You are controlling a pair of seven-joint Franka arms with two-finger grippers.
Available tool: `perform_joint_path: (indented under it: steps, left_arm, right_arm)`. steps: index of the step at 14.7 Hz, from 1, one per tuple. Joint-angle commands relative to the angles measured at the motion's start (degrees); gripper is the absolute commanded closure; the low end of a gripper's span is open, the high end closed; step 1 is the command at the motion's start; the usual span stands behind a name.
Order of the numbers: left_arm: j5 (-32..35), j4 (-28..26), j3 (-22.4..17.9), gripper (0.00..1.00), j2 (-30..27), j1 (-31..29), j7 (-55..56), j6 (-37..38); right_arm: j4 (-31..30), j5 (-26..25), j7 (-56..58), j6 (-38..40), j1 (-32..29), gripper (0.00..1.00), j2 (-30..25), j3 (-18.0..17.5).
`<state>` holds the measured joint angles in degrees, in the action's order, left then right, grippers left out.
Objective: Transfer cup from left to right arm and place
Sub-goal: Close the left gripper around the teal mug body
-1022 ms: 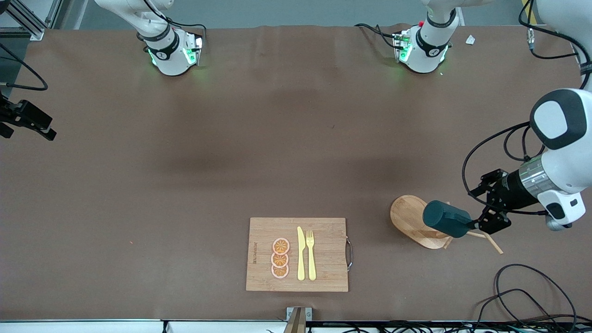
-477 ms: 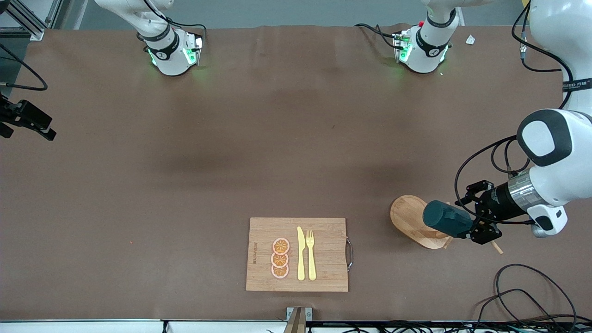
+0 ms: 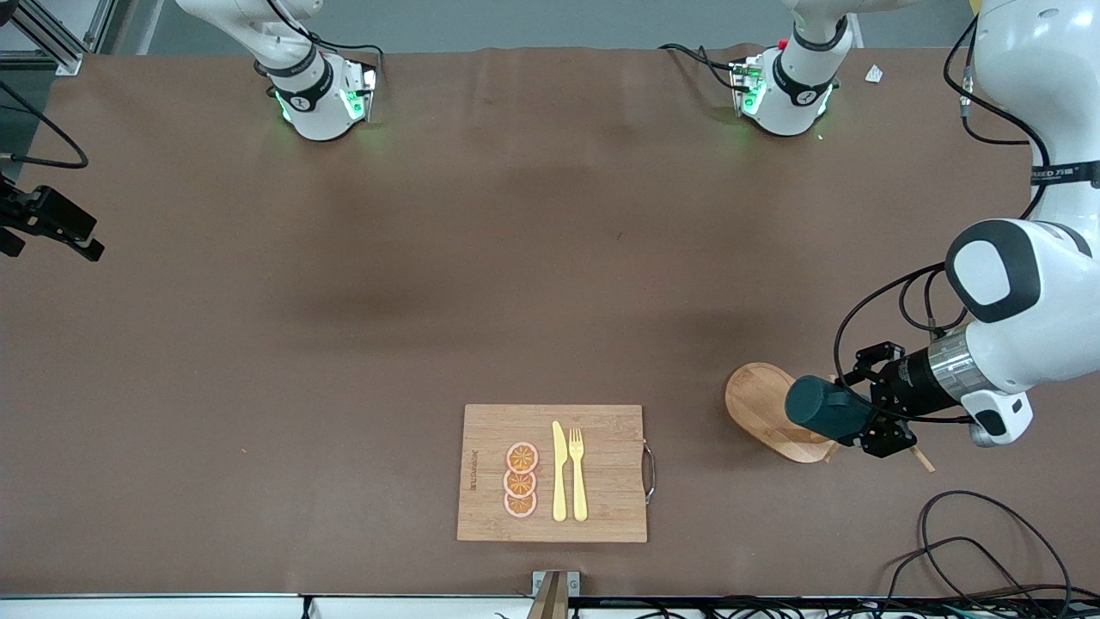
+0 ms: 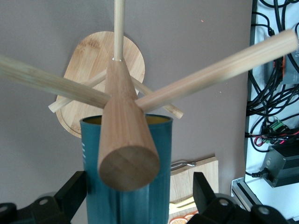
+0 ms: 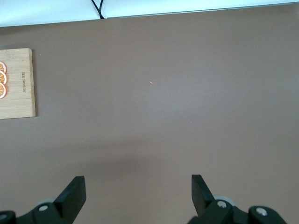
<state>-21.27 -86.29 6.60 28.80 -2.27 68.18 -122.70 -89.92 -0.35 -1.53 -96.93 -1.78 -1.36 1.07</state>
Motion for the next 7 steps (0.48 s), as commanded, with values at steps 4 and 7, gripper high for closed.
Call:
perform_joint_path:
  steps: [4,7]
  left_arm:
    - [-0.3,0.4,0.1,0.00,1.7,0.4,0.8,-2.8]
    - [-0.4,0.4,0.1,0.00,2.3,0.5,0.7,-2.8]
  right_arm:
    - [-1.3,1.1,0.9,-0.3,-1.5,0.00,-1.0,-0.8]
    - [-1.3,1.1,1.0,-0.2,-1.9,0.00,-0.9,-0.8]
